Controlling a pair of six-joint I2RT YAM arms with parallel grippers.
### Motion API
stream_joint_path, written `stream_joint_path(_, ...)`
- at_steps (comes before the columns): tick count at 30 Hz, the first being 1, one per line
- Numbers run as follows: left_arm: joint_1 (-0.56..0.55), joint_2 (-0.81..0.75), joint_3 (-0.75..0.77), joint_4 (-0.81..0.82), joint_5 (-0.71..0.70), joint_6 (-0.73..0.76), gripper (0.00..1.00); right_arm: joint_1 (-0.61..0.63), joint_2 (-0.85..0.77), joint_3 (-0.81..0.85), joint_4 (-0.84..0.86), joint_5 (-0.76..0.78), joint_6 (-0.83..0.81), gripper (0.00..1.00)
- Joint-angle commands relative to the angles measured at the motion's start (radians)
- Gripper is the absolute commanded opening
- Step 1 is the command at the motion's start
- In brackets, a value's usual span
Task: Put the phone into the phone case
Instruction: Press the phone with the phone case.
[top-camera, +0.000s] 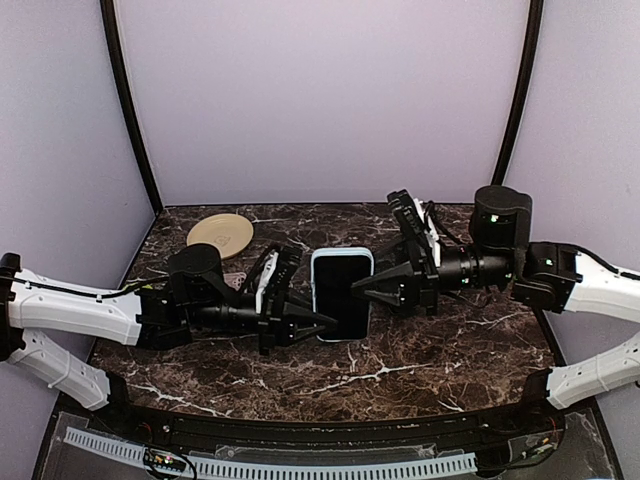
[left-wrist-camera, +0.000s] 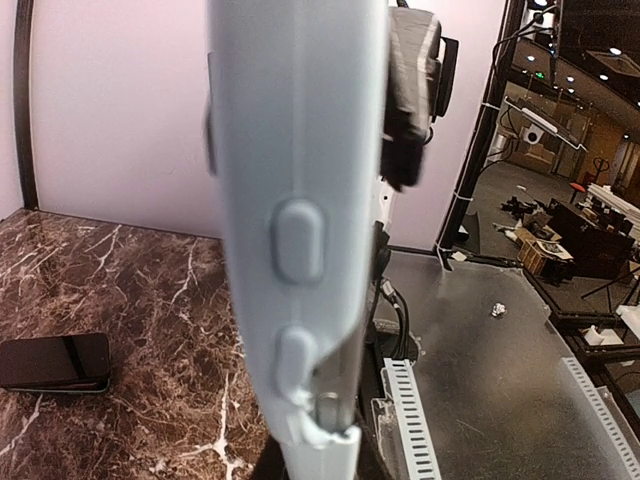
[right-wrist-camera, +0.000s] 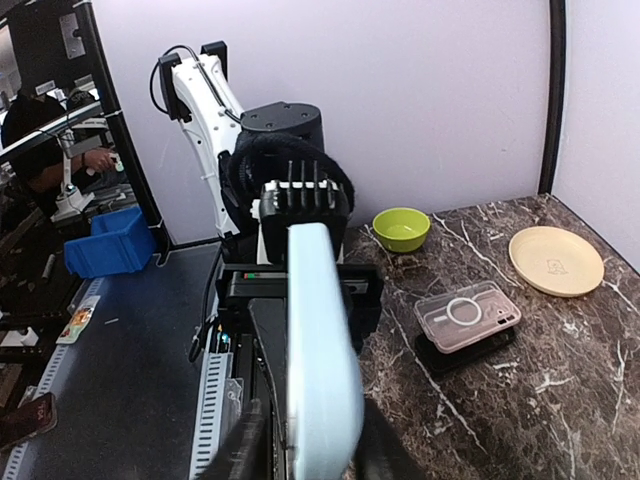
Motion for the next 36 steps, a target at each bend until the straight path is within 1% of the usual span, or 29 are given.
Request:
stream_joint_path(1,-0.008,-0.055,0.014,0.127,-0.001,-0.033,0.00,-0.001,-0.019,-0.008,0.036,-0.026,-0.040,0.77)
stream_joint_path(3,-0.008,-0.081,0.014,0.127,-0.001,-0.027,0.00,0.000,-0.033,-0.036,0.039,-0.045,-0.045,0.85)
stream_joint_path(5,-0.008,-0.108,0.013,0.127,-0.005,-0.023,0.00,0.000,-0.033,-0.062,0.063,-0.063,-0.033,0.86)
stream_joint_path(7,-0.008,-0.123,0.012,0.125,-0.013,-0.014,0.00,0.000,-0.026,-0.079,0.085,-0.081,-0.019,0.80)
stream_joint_path(10,-0.008,-0.131,0.012,0.123,-0.021,-0.009,0.00,0.001,-0.009,-0.089,0.104,-0.095,-0.006,0.68)
stream_joint_path(12,-0.008,-0.134,0.015,0.123,-0.022,-0.009,0.00,0.001,0.005,-0.094,0.119,-0.089,0.004,0.58)
stream_joint_path(14,-0.008,-0.131,0.019,0.117,-0.022,-0.007,0.00,0.000,0.018,-0.096,0.135,-0.085,0.016,0.45)
stream_joint_path(15,-0.008,-0.130,0.020,0.113,-0.023,-0.005,0.00,0.000,0.023,-0.097,0.143,-0.086,0.021,0.37)
stream_joint_path(18,-0.008,-0.128,0.026,0.102,-0.032,0.001,0.00,0.001,0.023,-0.104,0.168,-0.076,0.031,0.02)
stream_joint_path(19,-0.008,-0.129,0.024,0.100,-0.037,0.005,0.00,0.001,0.020,-0.105,0.167,-0.065,0.036,0.00)
stream_joint_path(23,-0.008,-0.141,0.019,0.085,-0.088,0.030,0.00,-0.001,0.018,-0.090,0.103,0.043,0.055,0.00)
stream_joint_path(25,-0.008,-0.145,0.023,0.065,-0.122,0.046,0.00,-0.001,0.021,-0.074,0.067,0.073,0.064,0.00)
stream_joint_path(26,-0.008,-0.147,0.023,0.059,-0.138,0.051,0.00,-0.001,0.021,-0.070,0.056,0.076,0.067,0.12)
stream_joint_path(27,-0.008,-0.148,0.021,0.059,-0.141,0.058,0.00,-0.001,0.019,-0.071,0.049,0.073,0.067,0.27)
stream_joint_path(28,-0.008,-0.150,0.021,0.062,-0.143,0.059,0.00,-0.001,0.015,-0.073,0.043,0.060,0.064,0.38)
stream_joint_path(29,-0.008,-0.150,0.019,0.064,-0.142,0.063,0.00,-0.001,0.010,-0.078,0.042,0.056,0.061,0.45)
stream_joint_path(32,-0.008,-0.145,0.020,0.056,-0.139,0.065,0.00,-0.001,-0.010,-0.088,0.055,0.059,0.062,0.57)
stream_joint_path(34,-0.009,-0.138,0.021,0.046,-0.137,0.063,0.00,-0.001,-0.021,-0.074,0.062,0.060,0.057,0.61)
stream_joint_path(36,-0.009,-0.131,0.020,0.038,-0.135,0.058,0.00,-0.002,-0.022,-0.051,0.056,0.069,0.046,0.62)
